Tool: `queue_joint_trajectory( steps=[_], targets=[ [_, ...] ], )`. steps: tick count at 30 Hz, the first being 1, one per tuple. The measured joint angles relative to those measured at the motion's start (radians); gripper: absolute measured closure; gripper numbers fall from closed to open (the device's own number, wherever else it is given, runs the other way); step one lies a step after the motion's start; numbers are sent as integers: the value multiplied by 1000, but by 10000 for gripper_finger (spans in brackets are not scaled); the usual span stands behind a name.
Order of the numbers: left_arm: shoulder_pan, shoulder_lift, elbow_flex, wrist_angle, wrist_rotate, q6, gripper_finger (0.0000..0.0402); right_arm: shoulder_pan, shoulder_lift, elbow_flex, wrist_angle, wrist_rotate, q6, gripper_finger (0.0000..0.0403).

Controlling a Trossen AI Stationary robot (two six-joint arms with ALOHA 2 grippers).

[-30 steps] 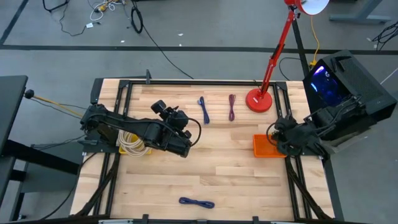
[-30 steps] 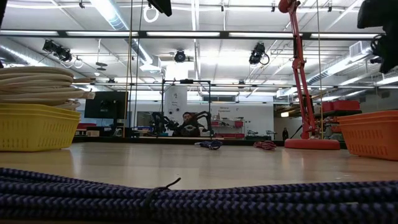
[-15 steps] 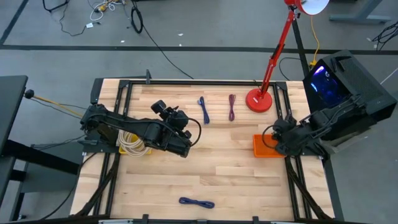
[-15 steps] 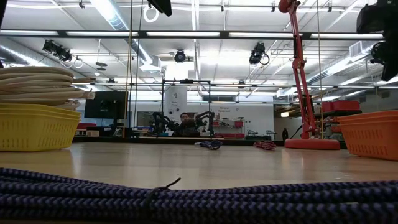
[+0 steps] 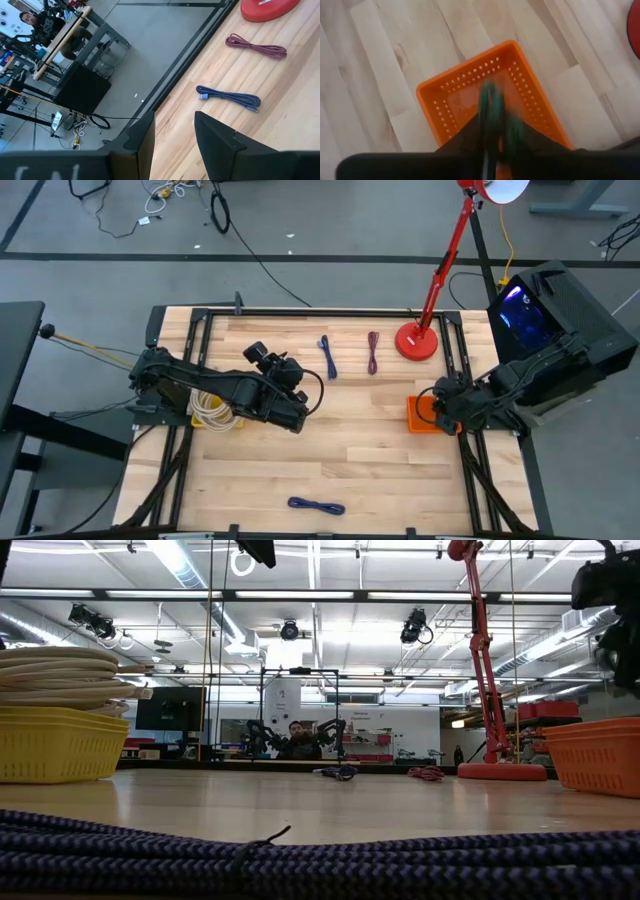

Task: Pick & Place USB Port
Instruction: Put the green charger cable into the orange basket, then put the blue charger cable into the orange basket

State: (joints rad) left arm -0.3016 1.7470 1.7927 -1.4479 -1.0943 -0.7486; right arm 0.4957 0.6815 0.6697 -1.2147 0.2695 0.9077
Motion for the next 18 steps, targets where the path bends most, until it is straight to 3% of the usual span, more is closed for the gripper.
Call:
queue_joint_trajectory(
  steps=[10,18],
  targets=[
    [0,0,0,5,0,0,257,0,0,-1,23,54,-30,294],
    [12,0,0,20,4,1,257,-2,0,-1,248,275,-172,272]
  ],
)
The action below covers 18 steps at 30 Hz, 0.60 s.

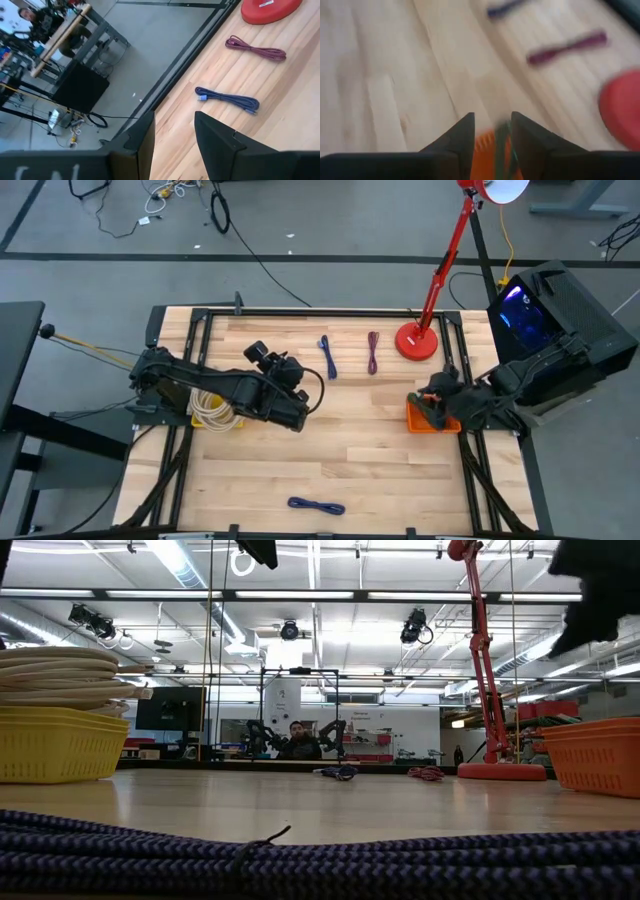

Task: Pick & Place USB Port
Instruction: Put the blue charger cable into the orange basket

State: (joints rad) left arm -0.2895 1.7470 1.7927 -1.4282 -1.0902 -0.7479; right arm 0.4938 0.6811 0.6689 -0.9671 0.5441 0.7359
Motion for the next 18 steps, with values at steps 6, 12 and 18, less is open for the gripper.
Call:
queue_joint_trajectory(
  steps=[6,12,18],
  targets=[
    [69,41,-1,76,56,55,257,0,25,0,408,91,-248,269],
    [202,130,-1,322,247,297,260,2,105,0,770,18,-487,281],
    [356,187,-1,591,561,385,264,29,214,0,813,-13,-516,292]
  ],
)
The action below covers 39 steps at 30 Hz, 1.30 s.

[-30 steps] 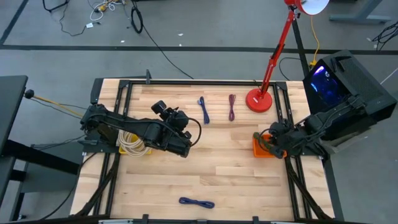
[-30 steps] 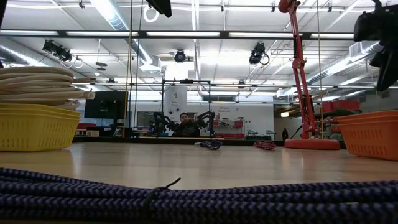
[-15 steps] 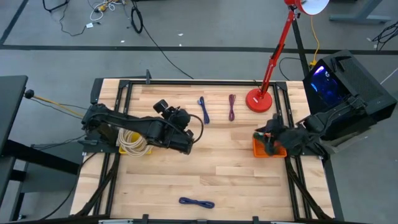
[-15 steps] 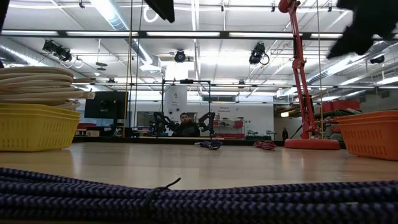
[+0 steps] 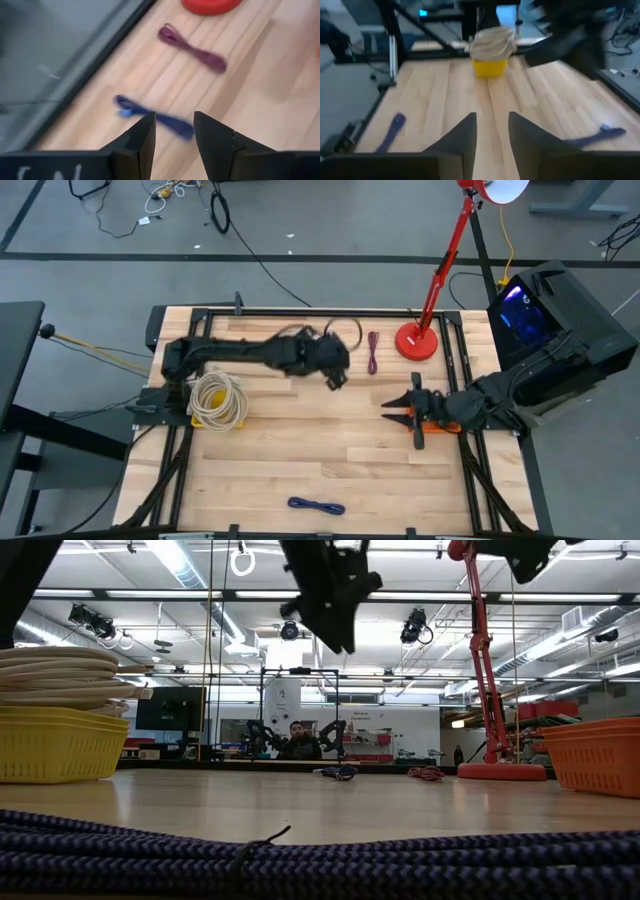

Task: Pick & Place USB Port
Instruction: Put the blue charger cable into the orange basket

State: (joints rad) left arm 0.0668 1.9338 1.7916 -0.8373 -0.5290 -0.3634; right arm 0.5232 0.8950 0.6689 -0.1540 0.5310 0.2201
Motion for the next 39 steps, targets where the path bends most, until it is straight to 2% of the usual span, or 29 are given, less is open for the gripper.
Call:
queue_joint_trajectory(
  steps=[3,7,11,13,20,30,39],
  targets=[
    [71,27,1,-6,125,-54,264,26,45,-1,-32,23,4,295],
    [135,86,1,-57,150,-132,264,61,77,-1,-34,64,15,296],
    [189,160,1,6,360,-179,264,89,86,-1,-21,122,4,296],
    [204,199,1,37,426,-195,264,102,87,-1,-22,150,-2,296],
    [213,284,1,23,452,-231,244,155,87,-1,-24,195,-6,296],
    [226,294,1,28,445,-326,191,194,87,-1,-11,207,-11,295],
    [234,361,1,137,471,-397,187,219,87,0,3,221,-19,295]
  ],
)
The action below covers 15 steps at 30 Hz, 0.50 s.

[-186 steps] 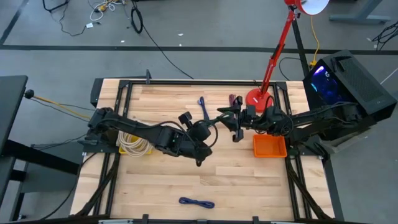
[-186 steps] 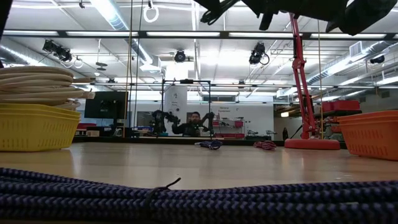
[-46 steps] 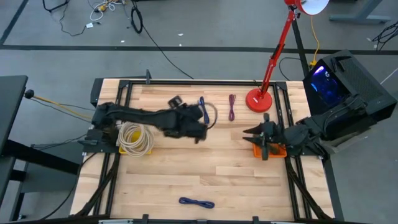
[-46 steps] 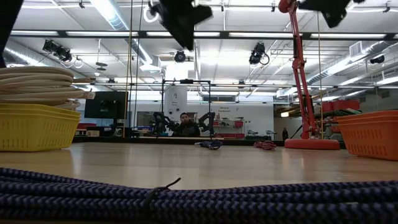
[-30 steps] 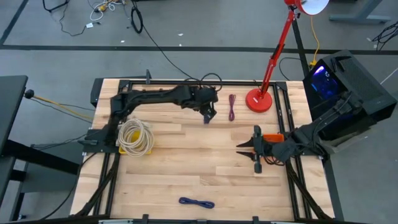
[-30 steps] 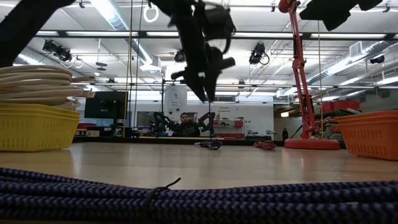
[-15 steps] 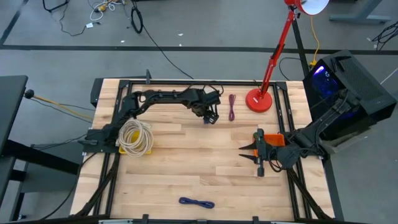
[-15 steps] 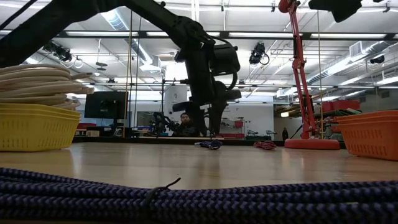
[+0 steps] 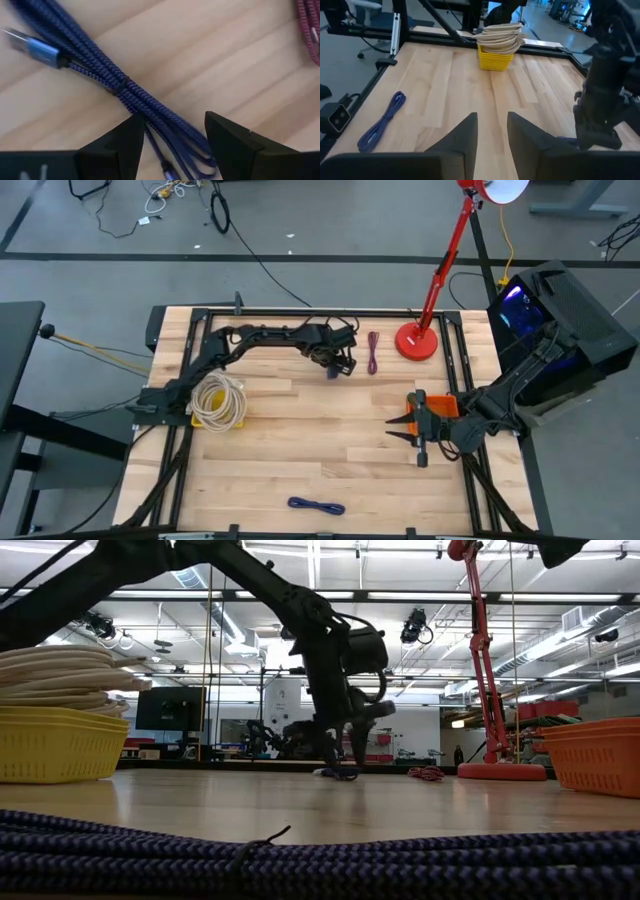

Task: Pick & Place USB Port
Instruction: Put the blue charger cable into the orange basket

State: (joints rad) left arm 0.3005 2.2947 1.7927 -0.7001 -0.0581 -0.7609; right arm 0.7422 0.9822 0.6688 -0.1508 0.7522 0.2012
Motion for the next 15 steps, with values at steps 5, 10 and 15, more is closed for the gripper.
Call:
queue_joint_trajectory(
  steps=[5,10,15],
  targets=[
    [5,44,7,-3,2,-13,201,9,1,1,1,0,0,295],
    [7,63,9,-53,15,40,305,9,1,1,2,28,-4,295],
    [3,60,6,-71,3,66,378,9,1,1,1,53,-5,295]
  ],
)
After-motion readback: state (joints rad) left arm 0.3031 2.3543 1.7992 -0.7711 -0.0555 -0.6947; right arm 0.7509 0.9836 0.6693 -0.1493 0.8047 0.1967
